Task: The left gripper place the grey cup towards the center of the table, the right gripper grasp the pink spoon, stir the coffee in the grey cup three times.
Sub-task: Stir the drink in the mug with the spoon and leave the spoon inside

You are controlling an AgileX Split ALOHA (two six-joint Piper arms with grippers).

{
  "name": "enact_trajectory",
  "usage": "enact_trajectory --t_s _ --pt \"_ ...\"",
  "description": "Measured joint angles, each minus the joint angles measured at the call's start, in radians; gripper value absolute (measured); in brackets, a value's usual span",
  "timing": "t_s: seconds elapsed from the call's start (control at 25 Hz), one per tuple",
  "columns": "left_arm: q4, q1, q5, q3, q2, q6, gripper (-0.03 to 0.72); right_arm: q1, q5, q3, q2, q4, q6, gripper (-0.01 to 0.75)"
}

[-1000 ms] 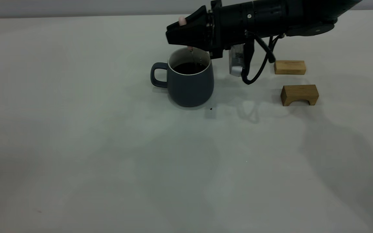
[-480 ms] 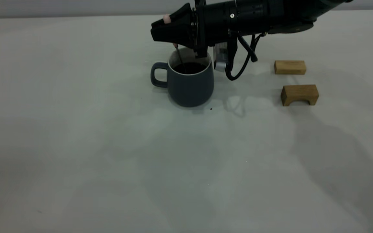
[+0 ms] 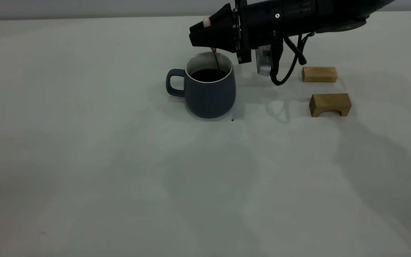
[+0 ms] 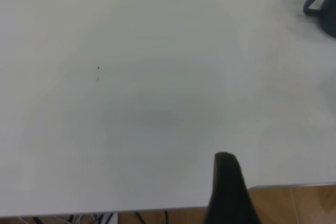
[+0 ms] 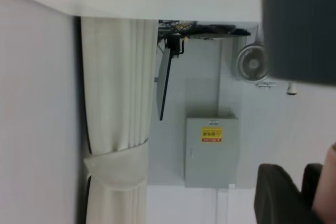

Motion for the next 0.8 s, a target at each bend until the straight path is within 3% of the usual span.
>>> enact_trajectory --t_s 0.28,0.6,0.8 --pt "0.000 0.000 0.000 0.000 0.000 0.000 0.568 0.005 -0.001 0.057 -0.030 -0.039 0.001 0.107" --pt "0.000 0.000 0.000 0.000 0.000 0.000 0.568 0.085 -0.002 0.057 -0.030 0.083 -0.001 0.107" --pt "0.000 0.000 0.000 0.000 0.000 0.000 0.568 0.079 -0.002 0.043 -0.017 0.098 -0.056 0.107"
